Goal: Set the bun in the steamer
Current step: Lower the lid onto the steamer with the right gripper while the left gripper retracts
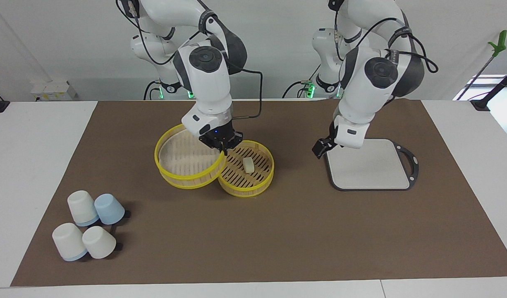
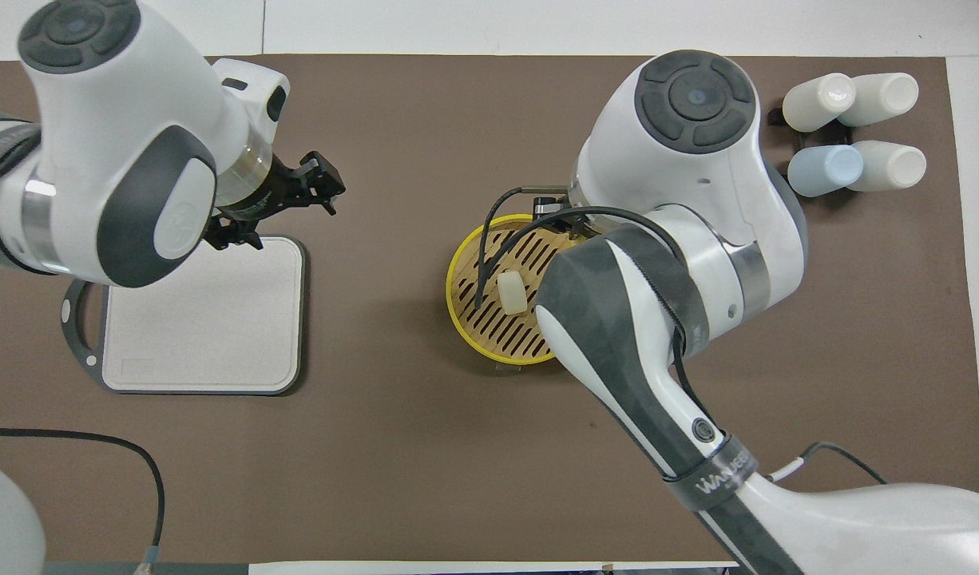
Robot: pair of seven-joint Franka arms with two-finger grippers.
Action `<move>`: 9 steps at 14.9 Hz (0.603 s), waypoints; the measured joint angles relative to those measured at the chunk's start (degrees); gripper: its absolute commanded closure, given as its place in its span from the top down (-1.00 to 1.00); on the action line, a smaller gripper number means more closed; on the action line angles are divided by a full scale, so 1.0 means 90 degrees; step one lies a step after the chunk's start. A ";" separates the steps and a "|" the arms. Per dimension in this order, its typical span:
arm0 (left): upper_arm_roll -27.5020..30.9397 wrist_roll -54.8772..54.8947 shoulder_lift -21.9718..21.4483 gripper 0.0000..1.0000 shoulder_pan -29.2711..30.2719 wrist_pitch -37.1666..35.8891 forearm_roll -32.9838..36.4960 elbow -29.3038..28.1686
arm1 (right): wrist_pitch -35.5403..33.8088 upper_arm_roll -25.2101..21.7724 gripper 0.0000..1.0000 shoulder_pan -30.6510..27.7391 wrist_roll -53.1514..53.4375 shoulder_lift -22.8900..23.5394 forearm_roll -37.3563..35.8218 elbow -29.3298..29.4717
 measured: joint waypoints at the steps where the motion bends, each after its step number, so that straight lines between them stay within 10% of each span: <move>1: 0.0001 0.0241 -0.0077 1.00 0.0150 -0.0097 0.0000 -0.0002 | -0.0041 -0.0003 -1.00 0.0129 0.0243 0.0168 0.0000 0.0173; 9: -0.0001 0.1623 -0.0456 1.00 0.0820 -0.0667 0.0110 -0.0020 | -0.0307 -0.0102 -1.00 0.1051 0.1815 0.1720 -0.0002 0.1759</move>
